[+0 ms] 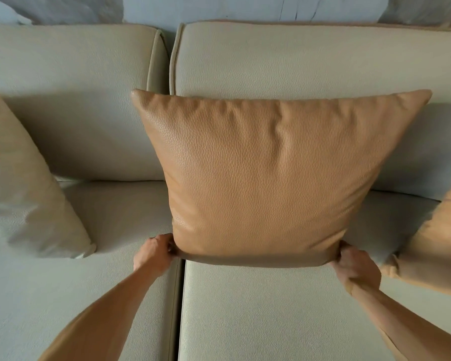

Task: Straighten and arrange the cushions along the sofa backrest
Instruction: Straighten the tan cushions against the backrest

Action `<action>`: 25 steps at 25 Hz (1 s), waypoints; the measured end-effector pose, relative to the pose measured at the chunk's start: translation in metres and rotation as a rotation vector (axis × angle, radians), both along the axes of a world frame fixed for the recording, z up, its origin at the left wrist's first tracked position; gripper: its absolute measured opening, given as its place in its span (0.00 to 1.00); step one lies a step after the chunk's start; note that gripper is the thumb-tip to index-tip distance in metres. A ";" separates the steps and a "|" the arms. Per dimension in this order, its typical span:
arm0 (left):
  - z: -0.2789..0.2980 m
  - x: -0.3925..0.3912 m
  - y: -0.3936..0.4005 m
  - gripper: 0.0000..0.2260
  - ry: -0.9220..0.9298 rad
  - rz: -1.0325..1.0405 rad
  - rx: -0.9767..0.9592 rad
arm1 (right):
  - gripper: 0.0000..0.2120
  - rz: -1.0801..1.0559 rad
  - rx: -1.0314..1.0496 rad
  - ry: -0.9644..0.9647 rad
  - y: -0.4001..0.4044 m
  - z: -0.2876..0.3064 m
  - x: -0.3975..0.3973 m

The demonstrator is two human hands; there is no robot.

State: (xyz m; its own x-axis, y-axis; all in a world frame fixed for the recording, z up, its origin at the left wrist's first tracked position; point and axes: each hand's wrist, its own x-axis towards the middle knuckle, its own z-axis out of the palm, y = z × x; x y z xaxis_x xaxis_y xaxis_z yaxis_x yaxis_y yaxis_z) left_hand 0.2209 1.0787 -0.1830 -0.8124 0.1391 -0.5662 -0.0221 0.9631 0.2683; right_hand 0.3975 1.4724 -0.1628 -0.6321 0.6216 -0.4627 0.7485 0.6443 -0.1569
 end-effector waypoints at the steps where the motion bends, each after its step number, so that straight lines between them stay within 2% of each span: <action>1: 0.004 -0.003 -0.004 0.09 -0.057 -0.009 0.073 | 0.05 0.011 -0.061 -0.021 0.003 0.006 -0.001; 3: 0.022 -0.014 -0.015 0.19 -0.134 0.023 0.195 | 0.07 0.038 -0.206 -0.072 0.008 0.029 -0.005; 5: 0.055 -0.029 -0.021 0.19 -0.055 0.158 0.303 | 0.13 -0.007 -0.302 -0.016 0.015 0.062 -0.011; 8: 0.131 -0.056 -0.021 0.19 0.065 0.308 0.523 | 0.14 -0.094 -0.261 0.257 0.023 0.124 -0.040; 11: 0.203 -0.092 -0.015 0.25 0.129 0.238 0.671 | 0.36 -0.159 -0.238 0.620 0.030 0.208 -0.081; 12: 0.225 -0.104 -0.011 0.26 0.148 0.220 0.695 | 0.34 -0.145 -0.257 0.720 0.033 0.229 -0.093; 13: 0.243 -0.114 -0.005 0.26 0.168 0.209 0.703 | 0.29 -0.115 -0.238 0.730 0.034 0.248 -0.102; 14: 0.259 -0.122 0.002 0.26 0.183 0.203 0.713 | 0.25 -0.050 -0.190 0.674 0.036 0.262 -0.110; 16: 0.278 -0.132 0.020 0.23 0.210 0.159 0.660 | 0.23 0.075 -0.057 0.518 0.039 0.278 -0.119; 18: 0.282 -0.135 0.031 0.18 0.277 0.053 0.478 | 0.19 0.122 0.029 0.433 0.036 0.288 -0.122; 21: 0.284 -0.131 0.032 0.10 0.360 -0.016 0.328 | 0.09 0.115 0.119 0.420 0.032 0.294 -0.119; 23: 0.289 -0.128 0.032 0.06 0.398 -0.021 0.339 | 0.04 0.046 0.113 0.440 0.035 0.296 -0.116; 25: 0.294 -0.123 0.033 0.03 0.404 -0.003 0.385 | 0.05 -0.016 0.074 0.431 0.042 0.301 -0.110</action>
State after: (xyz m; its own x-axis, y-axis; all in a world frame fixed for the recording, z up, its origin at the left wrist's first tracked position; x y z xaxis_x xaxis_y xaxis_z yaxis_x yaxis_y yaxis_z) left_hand 0.0980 1.1122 0.1112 -0.9536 0.2773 -0.1176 0.1584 0.7937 0.5874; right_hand 0.2873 1.5147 0.1386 -0.7474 0.6547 -0.1130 0.6351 0.6540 -0.4110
